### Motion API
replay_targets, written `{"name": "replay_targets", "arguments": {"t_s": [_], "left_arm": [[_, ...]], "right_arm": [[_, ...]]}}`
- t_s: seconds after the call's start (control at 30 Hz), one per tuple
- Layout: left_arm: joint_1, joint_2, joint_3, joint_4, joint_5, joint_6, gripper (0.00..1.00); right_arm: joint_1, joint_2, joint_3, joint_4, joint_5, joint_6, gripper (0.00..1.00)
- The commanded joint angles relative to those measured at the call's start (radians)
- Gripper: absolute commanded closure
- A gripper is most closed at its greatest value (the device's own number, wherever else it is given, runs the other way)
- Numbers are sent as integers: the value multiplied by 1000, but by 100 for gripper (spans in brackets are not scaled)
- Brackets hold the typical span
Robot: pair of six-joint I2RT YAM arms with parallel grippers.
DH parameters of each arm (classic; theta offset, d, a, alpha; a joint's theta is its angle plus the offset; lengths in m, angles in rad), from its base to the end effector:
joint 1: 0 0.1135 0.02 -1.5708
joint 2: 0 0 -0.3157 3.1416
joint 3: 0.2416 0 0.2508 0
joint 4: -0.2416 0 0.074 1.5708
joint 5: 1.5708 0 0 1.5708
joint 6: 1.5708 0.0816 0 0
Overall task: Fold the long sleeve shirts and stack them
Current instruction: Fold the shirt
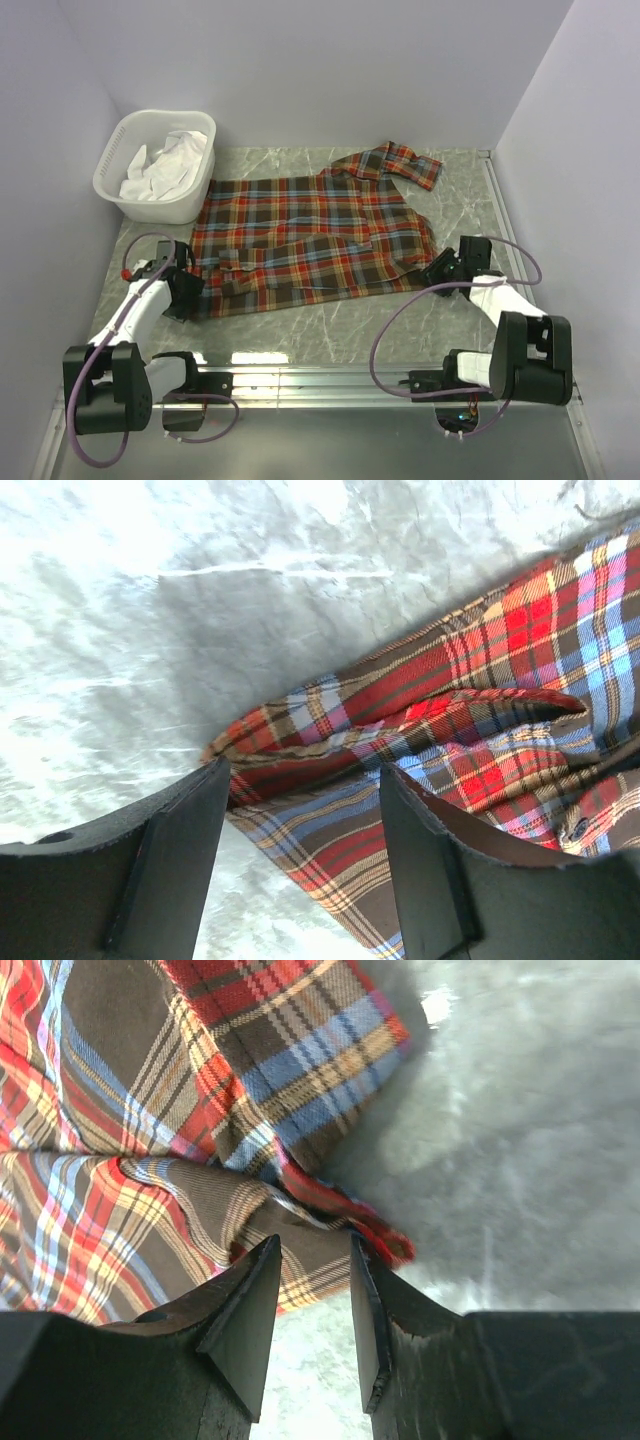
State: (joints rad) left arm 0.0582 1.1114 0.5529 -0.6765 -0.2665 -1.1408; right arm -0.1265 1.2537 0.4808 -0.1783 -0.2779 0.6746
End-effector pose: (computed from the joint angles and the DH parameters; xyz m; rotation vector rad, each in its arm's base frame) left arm 0.1671 0.0313 0.1741 -1.5845 2.2091 0.0749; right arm 0.2273 -0.0063 0.1623 0.8932 2.4035 0.5668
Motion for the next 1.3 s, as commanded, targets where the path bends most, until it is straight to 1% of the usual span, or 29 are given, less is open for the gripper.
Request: {"name": "replay_targets", "arguments": {"t_s": [0.0,0.07,0.13,0.2,0.27,0.3,0.37,0.4,0.43,0.47,0.5,0.53,0.57,0.6,0.63,0.7,0.73,0.8,0.87,0.93,1.07,1.2,1.27], "left_arm": [[11,-30,64,-67,-60,19,32],[11,-45,96,-77,-76,33,30],[11,-50,123,-75,-56,67,27],[6,-48,165,-64,-22,107,24],[-6,-50,197,-12,57,144,17],[-33,-47,208,3,79,159,15],[-82,-24,249,32,96,168,10],[-145,-12,268,32,84,170,5],[-181,5,313,28,64,168,1],[-214,42,337,20,40,168,1],[-281,82,378,22,11,179,1],[-313,82,395,29,-2,185,1],[-340,126,413,34,-16,187,1],[-394,149,430,35,-43,187,1],[-417,174,458,41,-54,191,1],[-472,250,484,46,-72,196,2],[-486,280,507,49,-68,203,2],[-526,362,524,52,-68,217,2],[-549,436,538,54,-73,225,2],[-578,473,527,70,-76,225,2],[-604,550,496,80,-48,216,1],[-623,555,443,68,-24,188,1],[-624,538,391,77,18,185,1]], "right_arm": [[-13,-103,8,-56,94,-27,58],[-10,-181,27,-85,123,-53,57],[-4,-238,59,-110,147,-79,56],[25,-258,80,-105,144,-107,52],[72,-246,120,-83,122,-151,49],[149,-228,139,-79,123,-168,48],[249,-145,221,-98,155,-222,47],[340,-114,248,-101,166,-237,46],[378,-56,296,-102,180,-259,46],[411,-28,320,-99,189,-270,46],[468,25,358,-89,200,-294,45],[490,54,376,-84,206,-303,45],[513,87,398,-85,212,-311,45],[531,119,419,-87,209,-323,45],[565,188,468,-107,223,-339,45],[596,257,540,-136,256,-351,44],[614,316,562,-159,273,-363,44],[652,374,611,-190,301,-356,43],[685,433,627,-208,304,-343,43],[703,475,624,-222,312,-325,43],[737,516,599,-276,324,-296,42],[766,523,556,-374,348,-273,41],[780,515,539,-441,367,-253,42]]}}
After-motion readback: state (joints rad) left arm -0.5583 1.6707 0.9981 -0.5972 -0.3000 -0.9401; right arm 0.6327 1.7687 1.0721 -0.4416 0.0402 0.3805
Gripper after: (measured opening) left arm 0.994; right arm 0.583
